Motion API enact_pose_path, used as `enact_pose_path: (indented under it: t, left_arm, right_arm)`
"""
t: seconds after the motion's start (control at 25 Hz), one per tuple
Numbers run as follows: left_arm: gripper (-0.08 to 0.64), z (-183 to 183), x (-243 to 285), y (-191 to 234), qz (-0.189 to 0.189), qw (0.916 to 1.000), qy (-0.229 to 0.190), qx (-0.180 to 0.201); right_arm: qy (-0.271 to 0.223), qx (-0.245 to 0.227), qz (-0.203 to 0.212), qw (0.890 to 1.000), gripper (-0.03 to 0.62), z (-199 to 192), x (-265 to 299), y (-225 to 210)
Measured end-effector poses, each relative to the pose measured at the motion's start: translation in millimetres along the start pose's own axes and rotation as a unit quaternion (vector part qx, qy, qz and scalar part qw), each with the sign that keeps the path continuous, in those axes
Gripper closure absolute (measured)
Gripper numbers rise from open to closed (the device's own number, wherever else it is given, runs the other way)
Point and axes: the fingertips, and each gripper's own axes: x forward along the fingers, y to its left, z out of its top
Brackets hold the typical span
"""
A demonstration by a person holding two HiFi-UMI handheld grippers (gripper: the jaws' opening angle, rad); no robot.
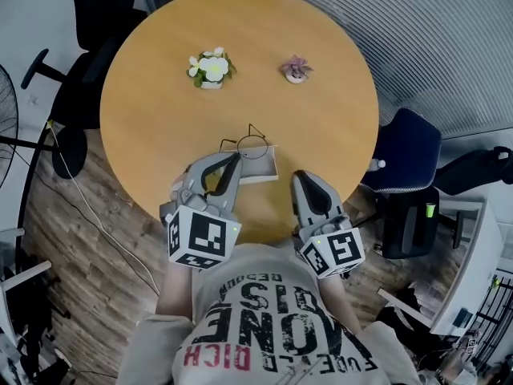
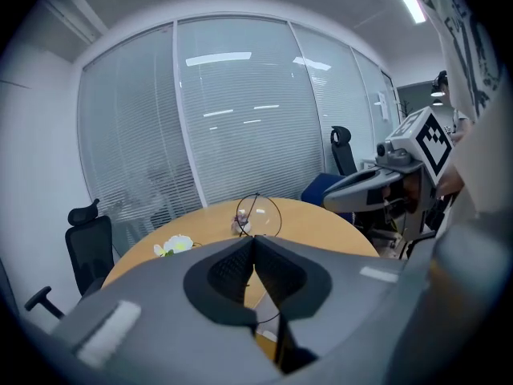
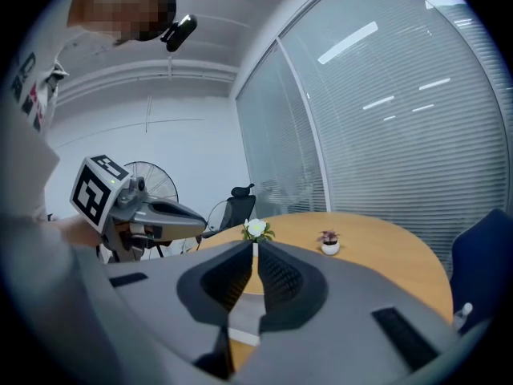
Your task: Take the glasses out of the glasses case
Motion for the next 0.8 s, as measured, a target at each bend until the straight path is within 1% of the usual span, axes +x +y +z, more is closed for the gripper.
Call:
enact_pose_path:
  t: [0.16, 0.36, 0.56, 0.8]
  left_arm:
    - [0.543, 13, -12, 8, 0.031, 0.9983, -0.043, -0.022]
    - [0.543, 36, -27, 16, 0.063, 0.9931, -0.093, -0.035]
    - [0.543, 52, -46, 17, 0.107, 0.9833, -0.132, -0.065]
    - [0.543, 73, -70, 8, 0.176, 0.9687, -0.165, -0.057]
  right_arm:
    - [-0.015, -0.003, 0.000, 1.000, 0.563, 12, -7, 2]
    - [-0.027, -0.005, 0.005, 1.000, 0.563, 22, -14, 5]
    - [-0.040, -0.008, 0.019, 0.999, 0.563, 31, -24, 9]
    - [-0.060, -0.015, 0.037, 0.997, 0.563, 46, -50, 6]
